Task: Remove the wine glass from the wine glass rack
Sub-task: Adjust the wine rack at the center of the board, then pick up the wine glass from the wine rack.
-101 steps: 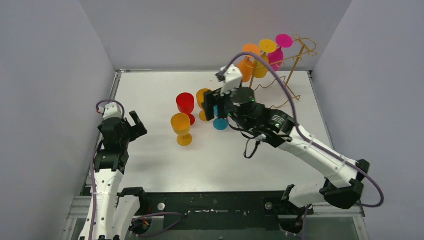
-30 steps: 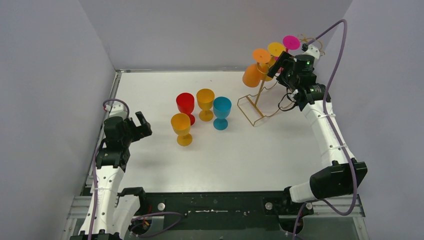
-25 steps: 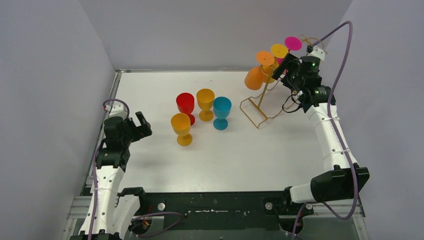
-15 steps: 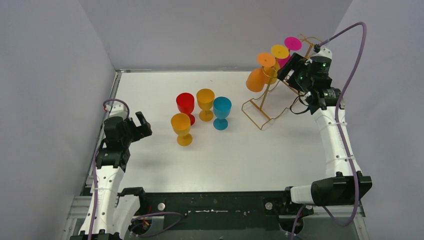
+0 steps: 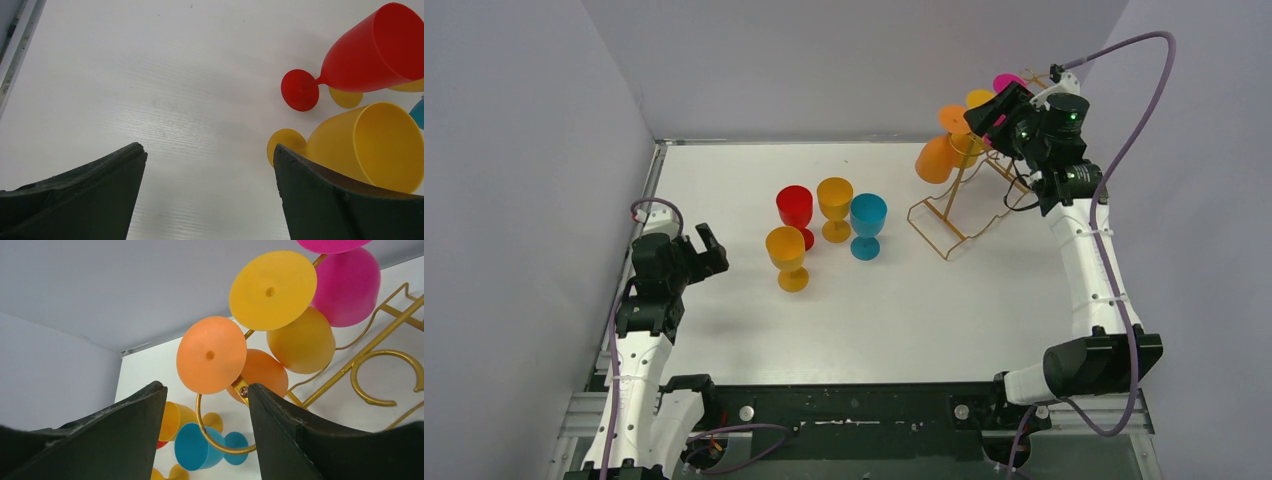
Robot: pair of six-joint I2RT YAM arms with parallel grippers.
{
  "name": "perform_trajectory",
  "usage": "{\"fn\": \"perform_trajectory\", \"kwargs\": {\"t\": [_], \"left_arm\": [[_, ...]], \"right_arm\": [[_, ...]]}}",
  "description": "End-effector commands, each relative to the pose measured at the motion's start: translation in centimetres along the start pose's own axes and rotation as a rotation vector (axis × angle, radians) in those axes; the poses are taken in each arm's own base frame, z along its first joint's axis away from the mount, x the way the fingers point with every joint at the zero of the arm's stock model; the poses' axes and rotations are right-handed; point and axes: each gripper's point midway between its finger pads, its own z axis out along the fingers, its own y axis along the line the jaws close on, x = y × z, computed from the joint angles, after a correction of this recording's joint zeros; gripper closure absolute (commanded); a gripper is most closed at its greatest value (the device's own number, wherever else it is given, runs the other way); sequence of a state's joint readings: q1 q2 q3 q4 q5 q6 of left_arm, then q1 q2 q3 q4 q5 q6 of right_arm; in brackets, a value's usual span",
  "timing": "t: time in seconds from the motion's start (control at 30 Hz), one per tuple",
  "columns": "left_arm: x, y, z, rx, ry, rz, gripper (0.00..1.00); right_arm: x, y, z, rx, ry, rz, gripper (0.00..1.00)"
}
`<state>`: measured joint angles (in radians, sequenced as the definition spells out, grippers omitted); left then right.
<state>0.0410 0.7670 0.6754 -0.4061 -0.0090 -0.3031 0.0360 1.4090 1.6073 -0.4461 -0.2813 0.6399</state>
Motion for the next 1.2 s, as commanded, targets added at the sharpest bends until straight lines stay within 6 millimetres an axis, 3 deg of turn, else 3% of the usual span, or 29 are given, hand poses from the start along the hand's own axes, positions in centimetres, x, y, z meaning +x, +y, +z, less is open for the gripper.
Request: {"fn": "perform_trajectory", "kwargs": {"t": [0.0, 0.3, 0.87, 1.17], "left_arm": [[-1.4, -0.8, 0.0, 0.044, -0.052, 0.014, 0.03], [-1.2, -1.0, 0.2, 0.051, -0.041, 0.013, 0.03], [-1.2, -1.0, 0.2, 0.053, -0.042, 0.014, 0.03], [-1.2, -0.9, 0.2, 0.051, -0.044, 0.014, 0.03]], "right_arm": [[-1.3, 1.1, 1.9, -0.064, -0.051, 0.055, 0.40], [0.1, -0.4, 4.9, -0.035, -0.002, 0.057, 0.48], [0.8, -1.6, 5.3, -0.010, 0.021, 0.107, 0.61], [1.7, -1.5, 5.4, -0.056, 0.069, 0.152, 0.63]]}}
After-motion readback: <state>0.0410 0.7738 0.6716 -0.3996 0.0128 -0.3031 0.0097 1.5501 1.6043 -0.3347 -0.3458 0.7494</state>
